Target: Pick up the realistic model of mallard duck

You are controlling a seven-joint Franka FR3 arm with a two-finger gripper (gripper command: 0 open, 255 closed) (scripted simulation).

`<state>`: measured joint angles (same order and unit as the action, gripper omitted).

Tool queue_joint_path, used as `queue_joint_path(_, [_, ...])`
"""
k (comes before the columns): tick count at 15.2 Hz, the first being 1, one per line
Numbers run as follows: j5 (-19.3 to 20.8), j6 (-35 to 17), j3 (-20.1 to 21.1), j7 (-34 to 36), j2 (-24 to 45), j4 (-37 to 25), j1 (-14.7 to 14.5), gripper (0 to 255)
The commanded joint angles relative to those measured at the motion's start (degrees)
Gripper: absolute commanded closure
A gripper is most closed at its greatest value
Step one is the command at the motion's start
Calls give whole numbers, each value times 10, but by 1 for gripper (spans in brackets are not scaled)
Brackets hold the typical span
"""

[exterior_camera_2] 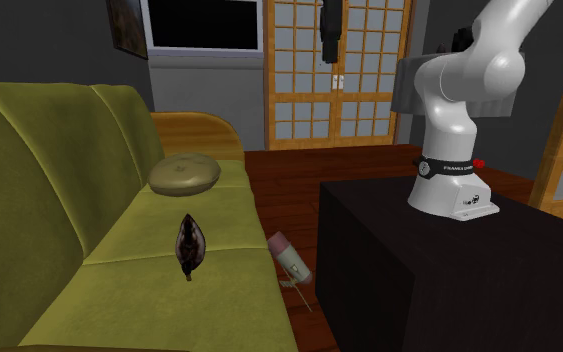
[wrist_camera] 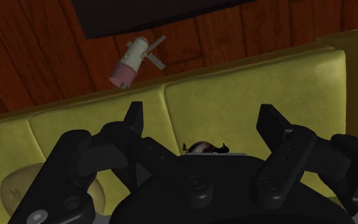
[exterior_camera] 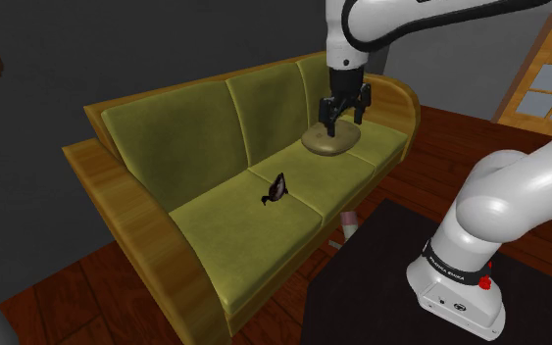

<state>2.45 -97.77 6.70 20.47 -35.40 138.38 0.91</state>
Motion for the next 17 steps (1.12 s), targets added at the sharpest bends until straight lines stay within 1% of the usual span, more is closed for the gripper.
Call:
queue_joint_path(1, [-3, -36, 17, 38, 33, 4, 4, 0])
queue_joint_path(5, [-1, -106, 46, 111, 104, 6, 14, 0])
queue_joint_path(9, [13, -171, 71, 187, 187, -7, 26, 0])
queue_joint_path(13, [42, -225, 89, 267, 279, -35, 36, 0])
queue_joint_path(17, [82, -266, 94, 349, 374, -77, 41, 0])
